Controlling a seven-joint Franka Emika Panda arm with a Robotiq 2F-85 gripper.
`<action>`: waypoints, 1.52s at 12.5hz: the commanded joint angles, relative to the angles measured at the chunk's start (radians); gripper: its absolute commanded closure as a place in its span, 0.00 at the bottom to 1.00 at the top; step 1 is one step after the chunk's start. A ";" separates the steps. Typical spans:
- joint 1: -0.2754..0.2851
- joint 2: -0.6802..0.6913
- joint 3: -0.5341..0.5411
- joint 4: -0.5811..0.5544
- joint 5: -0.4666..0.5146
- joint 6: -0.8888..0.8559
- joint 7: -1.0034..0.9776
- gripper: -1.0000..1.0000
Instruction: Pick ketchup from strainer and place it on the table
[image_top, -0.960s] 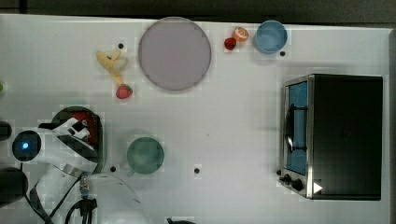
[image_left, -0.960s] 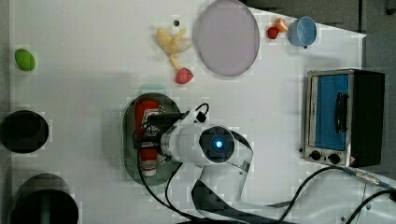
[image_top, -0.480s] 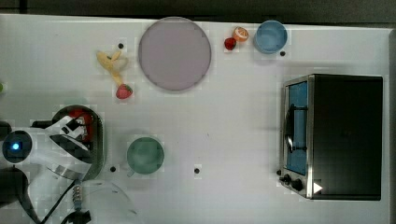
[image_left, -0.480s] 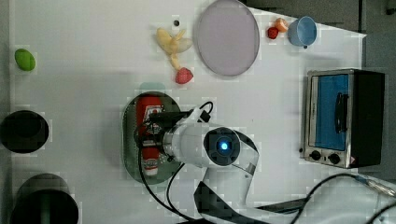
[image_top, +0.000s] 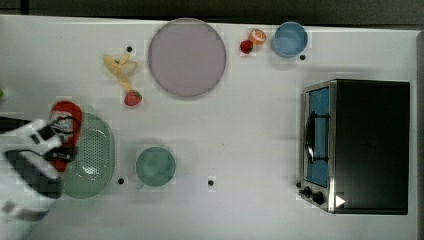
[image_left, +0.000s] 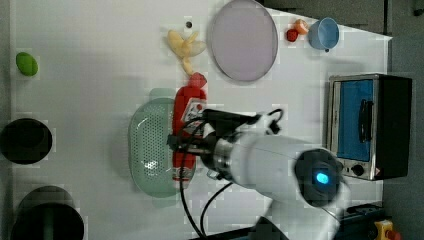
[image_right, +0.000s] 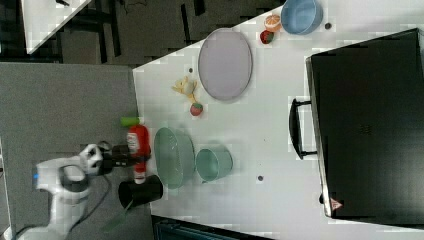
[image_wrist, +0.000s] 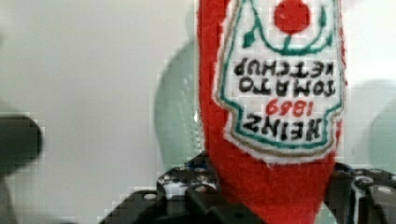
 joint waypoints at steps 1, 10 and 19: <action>-0.044 -0.064 -0.004 0.040 0.050 -0.109 -0.047 0.40; -0.265 -0.093 -0.214 0.087 0.050 -0.119 -0.281 0.40; -0.380 -0.122 -0.384 -0.052 0.051 -0.006 -0.617 0.40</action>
